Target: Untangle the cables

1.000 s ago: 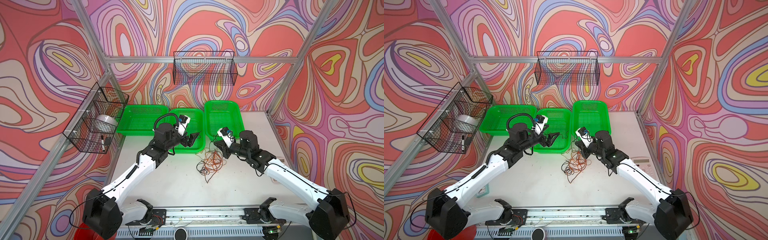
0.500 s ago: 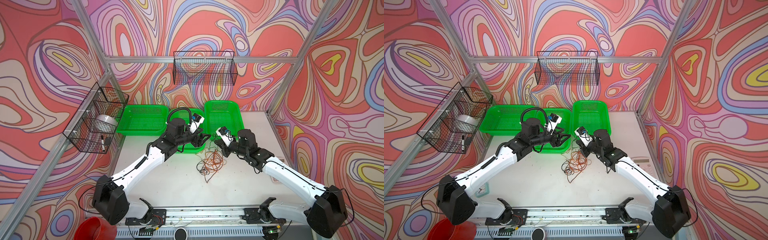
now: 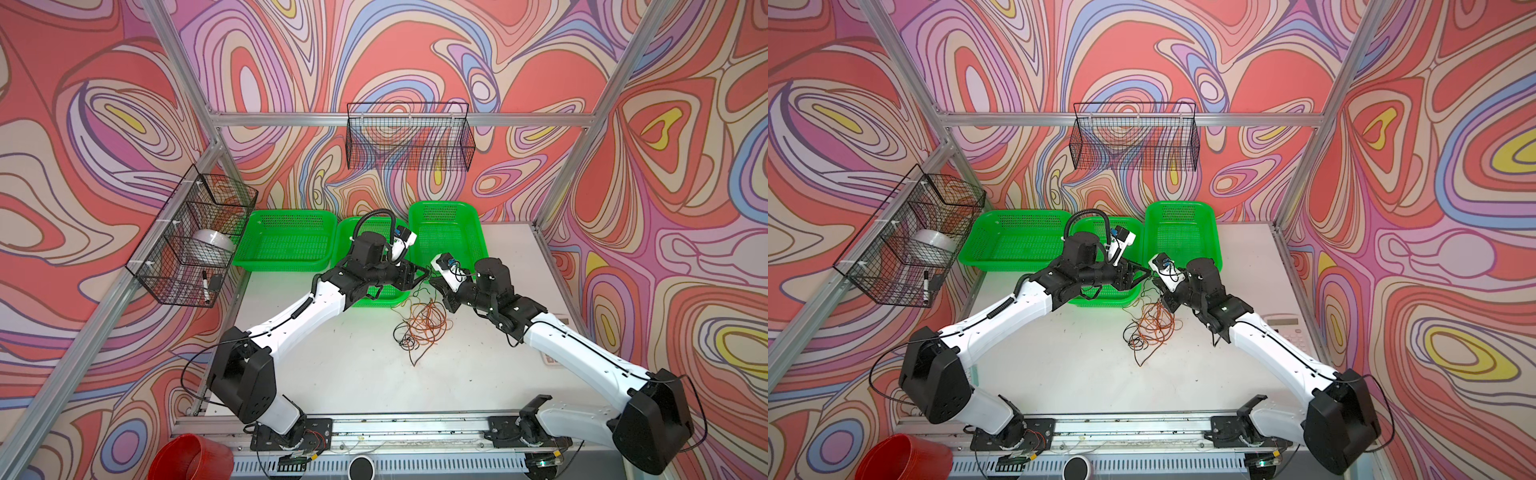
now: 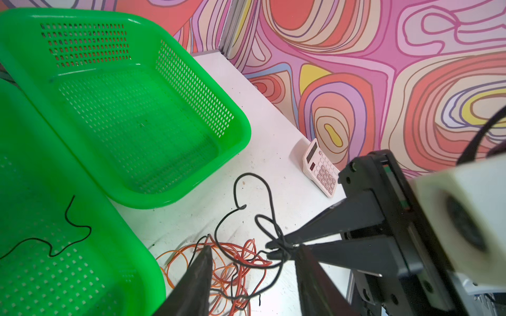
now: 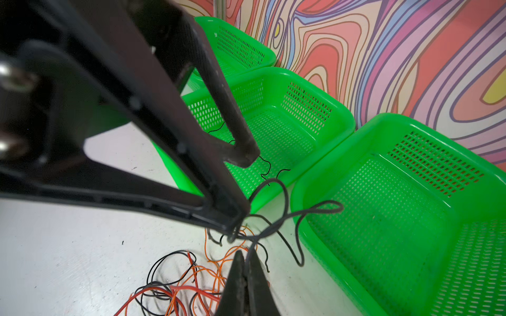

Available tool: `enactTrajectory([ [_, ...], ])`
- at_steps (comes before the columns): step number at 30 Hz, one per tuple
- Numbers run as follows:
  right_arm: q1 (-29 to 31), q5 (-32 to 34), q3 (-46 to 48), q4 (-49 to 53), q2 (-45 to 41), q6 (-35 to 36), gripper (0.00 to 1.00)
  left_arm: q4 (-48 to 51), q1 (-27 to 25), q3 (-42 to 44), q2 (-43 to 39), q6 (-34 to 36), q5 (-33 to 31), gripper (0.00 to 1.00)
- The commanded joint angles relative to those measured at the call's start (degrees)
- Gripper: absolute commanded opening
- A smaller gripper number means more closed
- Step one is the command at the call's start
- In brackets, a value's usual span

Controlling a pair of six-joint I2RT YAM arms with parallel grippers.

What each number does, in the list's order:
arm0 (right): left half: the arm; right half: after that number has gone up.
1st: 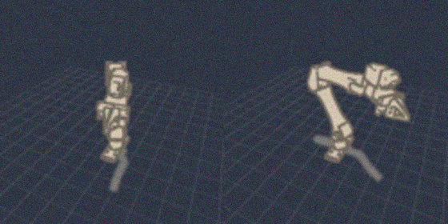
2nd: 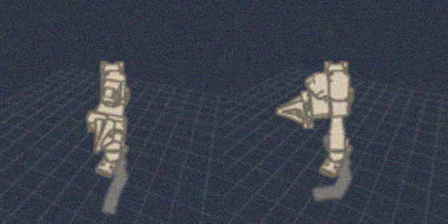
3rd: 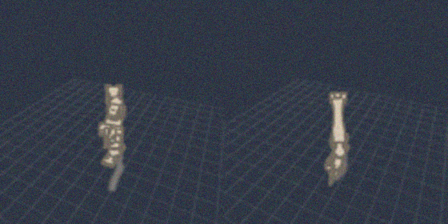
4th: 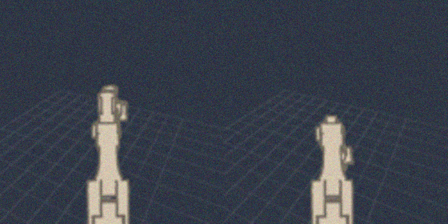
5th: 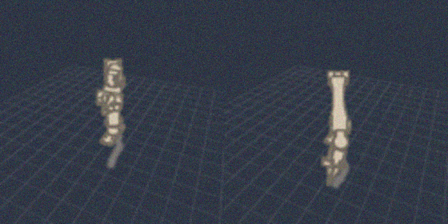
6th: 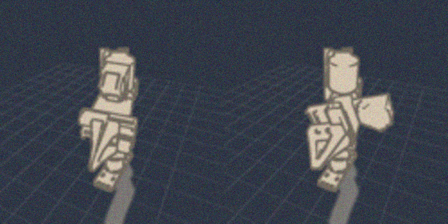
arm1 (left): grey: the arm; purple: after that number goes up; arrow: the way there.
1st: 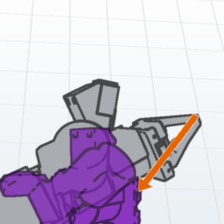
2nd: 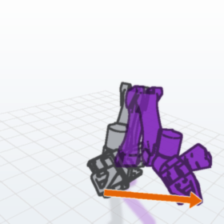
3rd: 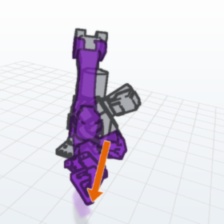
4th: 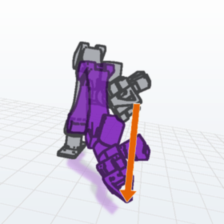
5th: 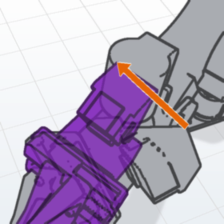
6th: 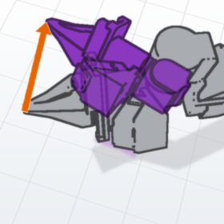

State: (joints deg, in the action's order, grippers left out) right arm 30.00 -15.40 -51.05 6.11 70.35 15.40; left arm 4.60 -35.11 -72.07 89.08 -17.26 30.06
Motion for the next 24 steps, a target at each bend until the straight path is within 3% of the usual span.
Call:
enactTrajectory([
  [1, 0.12, 0.72, -0.72, -0.54, 0.58, 1.07, 0.0, 0.17, -0.65, -1.84, 1.27, -2.95, 1.24, 0.51],
  [8, 0.14, 0.98, -0.55, -0.71, 0.72, 1.39, 0.0, -0.12, -0.75, -3.24, 2.92, -3.75, 2.3, 0.47],
  [15, 0.15, 1.21, -0.37, -1.12, 0.85, 1.52, 0.0, -0.8, -0.69, -2.84, 3.38, -3.05, 2.37, 0.19],
  [22, 0.15, 1.75, -0.37, -0.89, 0.7, 1.69, 0.0, -1.64, -0.66, -2.99, 3.63, -2.37, 2.89, 0.0],
  [24, 0.15, 2.33, 0.07, -0.69, 0.48, 1.59, 0.0, -1.87, -0.52, -3.04, 2.86, -1.49, 2.58, 0.0],
])
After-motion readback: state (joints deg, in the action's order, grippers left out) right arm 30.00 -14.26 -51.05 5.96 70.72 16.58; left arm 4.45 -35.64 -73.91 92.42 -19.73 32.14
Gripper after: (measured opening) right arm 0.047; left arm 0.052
